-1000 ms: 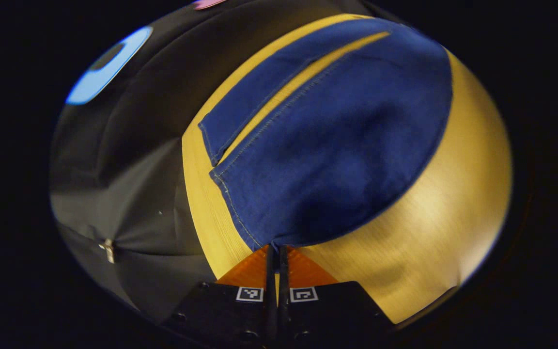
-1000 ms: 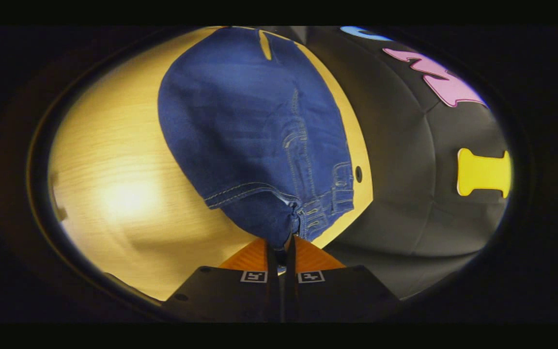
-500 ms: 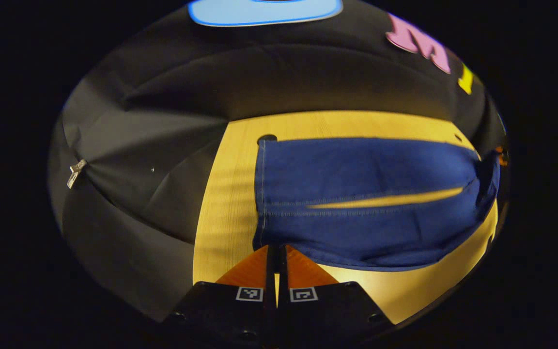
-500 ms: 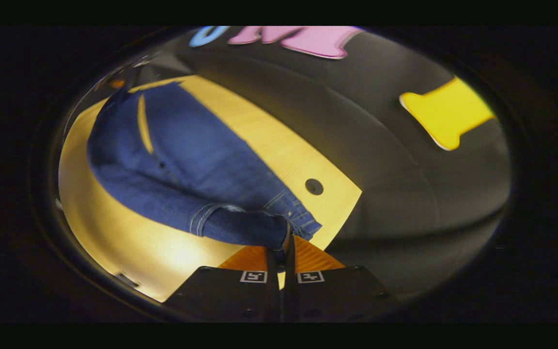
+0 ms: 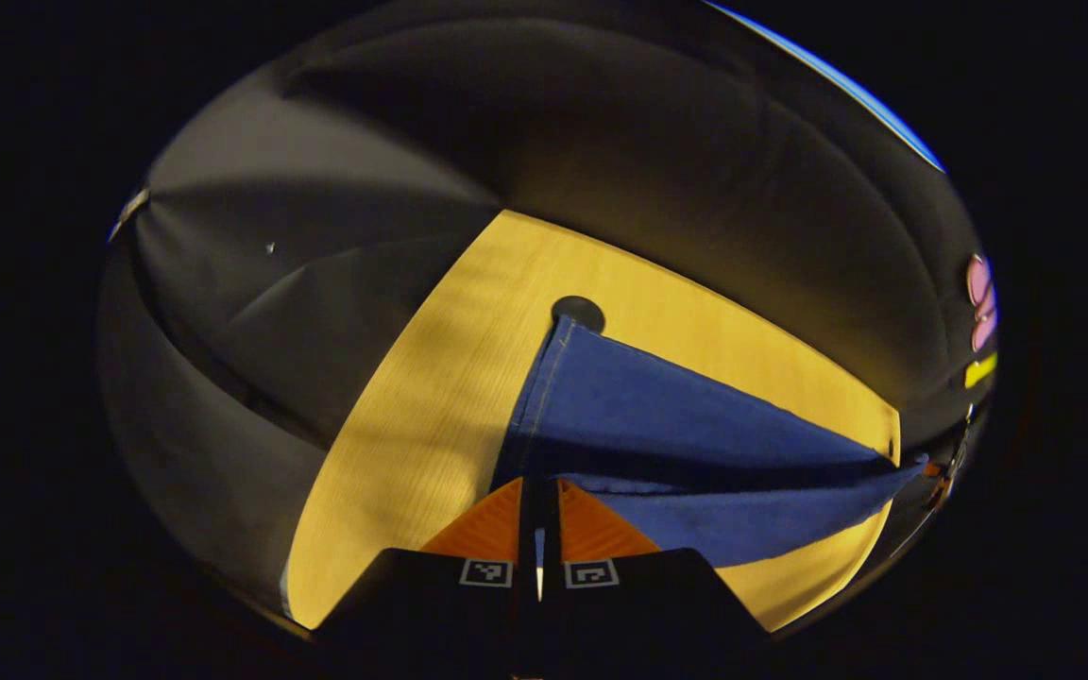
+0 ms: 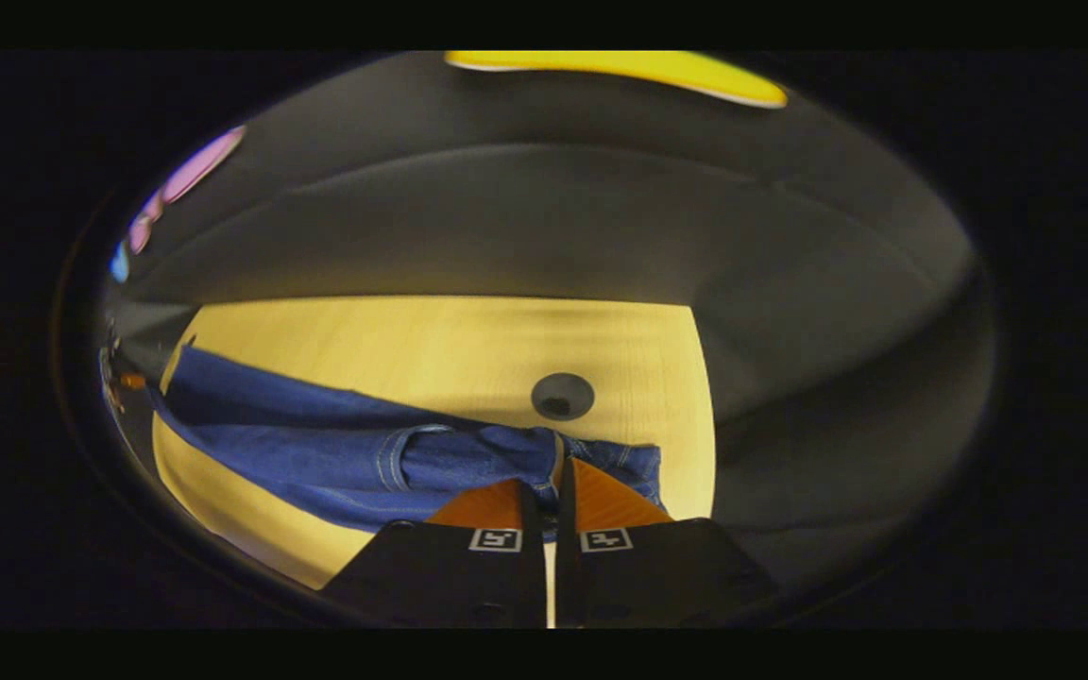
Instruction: Grasp the waist and the cuffs of the jeans and fold them to make the two legs overlap; first hold the waist and fold one-third of the jeans toward the cuffs, then hold the cuffs and fold the remaining one-third in the same direction to finish folding.
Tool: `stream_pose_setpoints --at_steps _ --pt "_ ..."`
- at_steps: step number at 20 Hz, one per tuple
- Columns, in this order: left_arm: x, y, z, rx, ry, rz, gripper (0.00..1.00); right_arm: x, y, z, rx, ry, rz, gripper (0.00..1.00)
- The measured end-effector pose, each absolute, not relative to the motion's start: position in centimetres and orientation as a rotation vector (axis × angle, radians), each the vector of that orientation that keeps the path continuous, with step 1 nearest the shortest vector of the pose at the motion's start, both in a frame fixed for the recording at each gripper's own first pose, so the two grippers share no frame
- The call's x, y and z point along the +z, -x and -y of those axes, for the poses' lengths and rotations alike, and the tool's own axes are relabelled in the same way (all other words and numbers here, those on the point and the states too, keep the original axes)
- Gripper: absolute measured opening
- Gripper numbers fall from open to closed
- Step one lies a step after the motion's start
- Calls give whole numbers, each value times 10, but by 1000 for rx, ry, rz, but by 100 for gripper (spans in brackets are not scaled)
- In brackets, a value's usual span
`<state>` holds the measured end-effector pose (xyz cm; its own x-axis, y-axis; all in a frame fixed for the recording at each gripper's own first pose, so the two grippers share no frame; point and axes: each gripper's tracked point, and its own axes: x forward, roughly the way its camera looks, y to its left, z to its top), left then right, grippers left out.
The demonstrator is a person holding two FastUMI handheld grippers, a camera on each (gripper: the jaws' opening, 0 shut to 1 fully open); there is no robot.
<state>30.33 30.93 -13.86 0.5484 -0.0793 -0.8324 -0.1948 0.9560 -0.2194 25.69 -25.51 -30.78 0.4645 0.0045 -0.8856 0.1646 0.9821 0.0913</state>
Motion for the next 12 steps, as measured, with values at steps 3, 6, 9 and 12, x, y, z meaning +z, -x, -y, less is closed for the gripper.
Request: stream_pose_setpoints --at_steps 3,6,9,12 --pt "-122 -309 -313 88 278 -956 6 -320 -264 248 -110 -187 -1075 8" --pt "-89 -310 -318 121 201 -841 20 -322 -264 257 -151 -138 -1009 27" --pt "-66 -289 -314 118 223 -720 58 -301 -260 261 -211 -171 -903 60" --pt "-46 -252 -314 130 174 -593 97 -276 -247 269 -280 -185 -781 98"
